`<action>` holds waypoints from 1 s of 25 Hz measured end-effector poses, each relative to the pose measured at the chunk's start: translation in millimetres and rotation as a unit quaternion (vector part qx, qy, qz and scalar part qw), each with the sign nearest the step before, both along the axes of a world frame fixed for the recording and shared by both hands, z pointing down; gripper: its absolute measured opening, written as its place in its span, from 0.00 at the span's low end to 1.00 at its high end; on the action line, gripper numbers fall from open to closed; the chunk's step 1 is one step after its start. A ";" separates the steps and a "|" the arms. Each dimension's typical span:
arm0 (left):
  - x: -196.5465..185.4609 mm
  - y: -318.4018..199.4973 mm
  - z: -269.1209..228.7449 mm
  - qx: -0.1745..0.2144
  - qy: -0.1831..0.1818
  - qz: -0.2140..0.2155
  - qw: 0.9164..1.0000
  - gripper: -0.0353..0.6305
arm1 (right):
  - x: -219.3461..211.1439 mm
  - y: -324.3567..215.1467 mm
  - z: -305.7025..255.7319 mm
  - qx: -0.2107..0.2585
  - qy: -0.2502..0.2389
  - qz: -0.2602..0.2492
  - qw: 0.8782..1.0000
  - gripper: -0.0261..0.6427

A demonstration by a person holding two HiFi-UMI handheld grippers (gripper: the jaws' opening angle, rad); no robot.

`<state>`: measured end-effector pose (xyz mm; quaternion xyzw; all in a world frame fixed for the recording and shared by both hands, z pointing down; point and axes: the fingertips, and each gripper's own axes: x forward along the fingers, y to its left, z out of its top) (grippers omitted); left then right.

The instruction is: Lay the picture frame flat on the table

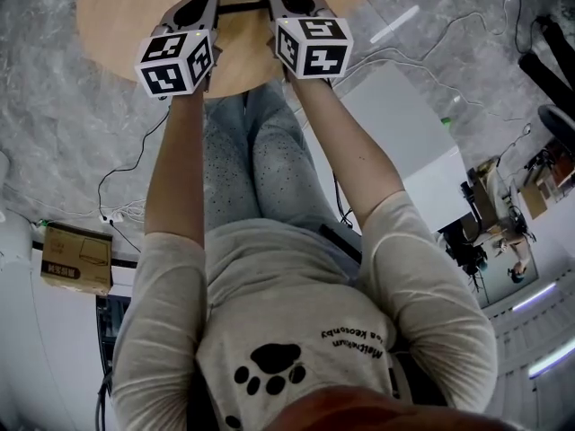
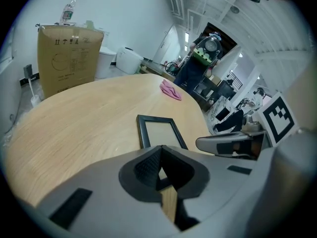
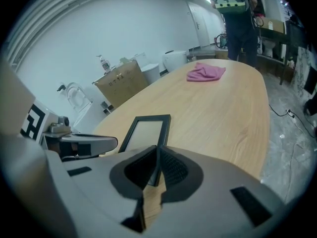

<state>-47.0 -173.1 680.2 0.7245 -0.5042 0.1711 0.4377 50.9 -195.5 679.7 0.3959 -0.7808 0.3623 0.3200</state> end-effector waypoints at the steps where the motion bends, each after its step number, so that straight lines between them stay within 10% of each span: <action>1: 1.5 0.0 -2.7 0.000 0.002 0.001 1.000 0.07 | 0.4 1.0 -2.5 -0.001 0.000 0.001 1.000 0.08; 25: 3.2 54.9 -108.7 0.003 -0.005 -0.020 1.000 0.07 | 9.5 63.6 -108.3 0.000 0.014 -0.014 1.000 0.06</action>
